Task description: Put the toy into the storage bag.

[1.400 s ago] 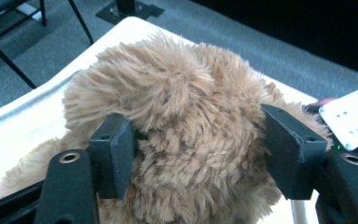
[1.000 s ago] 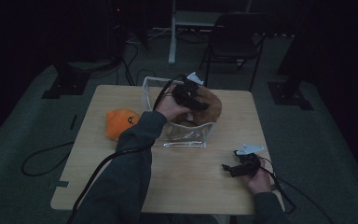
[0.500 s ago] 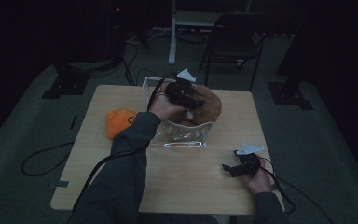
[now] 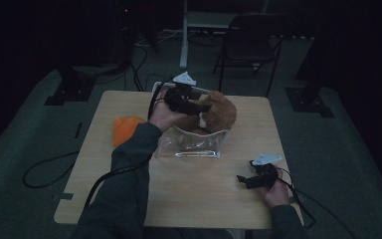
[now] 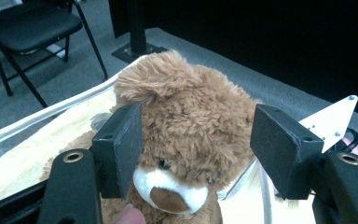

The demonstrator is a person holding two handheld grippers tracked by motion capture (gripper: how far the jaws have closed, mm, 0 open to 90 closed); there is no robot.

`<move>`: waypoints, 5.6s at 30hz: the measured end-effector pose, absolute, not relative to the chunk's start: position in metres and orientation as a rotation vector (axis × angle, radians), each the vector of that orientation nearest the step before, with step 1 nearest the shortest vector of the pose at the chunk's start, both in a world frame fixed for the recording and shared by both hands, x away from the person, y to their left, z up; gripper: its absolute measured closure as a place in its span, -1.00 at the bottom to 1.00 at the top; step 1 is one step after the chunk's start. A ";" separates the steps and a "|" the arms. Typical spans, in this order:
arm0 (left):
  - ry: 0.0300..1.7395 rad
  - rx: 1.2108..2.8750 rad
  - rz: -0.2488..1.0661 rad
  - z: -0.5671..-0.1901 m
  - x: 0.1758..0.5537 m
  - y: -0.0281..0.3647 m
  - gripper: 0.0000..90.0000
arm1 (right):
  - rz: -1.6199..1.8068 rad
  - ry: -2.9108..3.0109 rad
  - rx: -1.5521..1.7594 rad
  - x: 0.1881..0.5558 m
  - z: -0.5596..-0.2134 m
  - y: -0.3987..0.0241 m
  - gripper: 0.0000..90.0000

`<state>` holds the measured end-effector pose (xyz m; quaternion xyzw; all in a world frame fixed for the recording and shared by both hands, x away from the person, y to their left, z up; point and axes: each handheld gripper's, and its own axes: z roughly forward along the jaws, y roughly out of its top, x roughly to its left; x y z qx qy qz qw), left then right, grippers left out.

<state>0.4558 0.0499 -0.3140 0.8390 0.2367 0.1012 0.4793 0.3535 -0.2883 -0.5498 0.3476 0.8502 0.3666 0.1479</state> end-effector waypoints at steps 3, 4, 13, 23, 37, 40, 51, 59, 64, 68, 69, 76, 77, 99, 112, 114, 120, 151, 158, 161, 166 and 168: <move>0.559 2.042 0.255 -0.311 0.448 0.054 -0.24 | 1.054 2.445 0.999 0.354 -0.550 -0.288 -0.73; 0.559 2.042 0.255 -0.311 0.448 0.054 -0.24 | 1.054 2.445 0.999 0.354 -0.550 -0.288 -0.73; 0.563 2.049 0.292 -0.314 0.440 0.067 -0.23 | 1.055 2.445 1.000 0.354 -0.550 -0.288 -0.73; 0.593 2.028 0.309 -0.315 0.437 0.085 -0.26 | 1.055 2.445 0.999 0.354 -0.550 -0.288 -0.73; 0.613 2.038 0.380 -0.313 0.431 0.104 -0.26 | 1.054 2.445 0.999 0.354 -0.550 -0.288 -0.73; 0.630 2.033 0.389 -0.314 0.432 0.109 -0.26 | 1.054 2.444 1.001 0.353 -0.550 -0.288 -0.73; 0.688 2.025 0.422 -0.318 0.434 0.128 -0.26 | 1.054 2.444 1.001 0.353 -0.550 -0.288 -0.73; 0.723 2.015 0.447 -0.320 0.436 0.141 -0.26 | 1.053 2.444 1.001 0.353 -0.550 -0.288 -0.73; 0.742 2.010 0.458 -0.322 0.436 0.150 -0.26 | 1.053 2.443 1.001 0.353 -0.550 -0.288 -0.73; 0.761 1.996 0.469 -0.323 0.436 0.157 -0.25 | 1.053 2.444 1.000 0.353 -0.550 -0.288 -0.73; 0.765 1.997 0.473 -0.323 0.436 0.159 -0.25 | 1.053 2.443 1.000 0.353 -0.550 -0.288 -0.73; 0.791 1.996 0.486 -0.325 0.435 0.168 -0.24 | 1.053 2.444 1.000 0.353 -0.550 -0.288 -0.73; 0.794 1.996 0.490 -0.326 0.435 0.170 -0.24 | 1.053 2.444 1.000 0.353 -0.550 -0.288 -0.73; 0.891 1.960 0.499 -0.342 0.432 0.201 -0.15 | 1.051 2.445 1.001 0.353 -0.550 -0.288 -0.73; 0.945 1.964 0.491 -0.361 0.429 0.215 -0.14 | 1.051 2.445 1.002 0.353 -0.550 -0.288 -0.73; 0.954 1.962 0.489 -0.363 0.429 0.217 -0.14 | 1.051 2.445 1.002 0.353 -0.550 -0.288 -0.73; 0.979 1.956 0.488 -0.370 0.428 0.224 -0.14 | 1.051 2.445 1.002 0.353 -0.550 -0.288 -0.73; 1.055 1.944 0.535 -0.405 0.424 0.250 -0.17 | 1.052 2.445 1.004 0.353 -0.550 -0.288 -0.73; 1.079 1.943 0.536 -0.412 0.425 0.255 -0.17 | 1.051 2.445 1.004 0.353 -0.550 -0.288 -0.73; 1.090 1.943 0.530 -0.416 0.426 0.257 -0.17 | 1.051 2.445 1.004 0.353 -0.550 -0.288 -0.73; 1.109 1.941 0.529 -0.421 0.427 0.260 -0.18 | 1.051 2.445 1.003 0.353 -0.550 -0.288 -0.73; 1.115 1.942 0.529 -0.422 0.427 0.261 -0.18 | 1.052 2.445 1.004 0.353 -0.550 -0.288 -0.73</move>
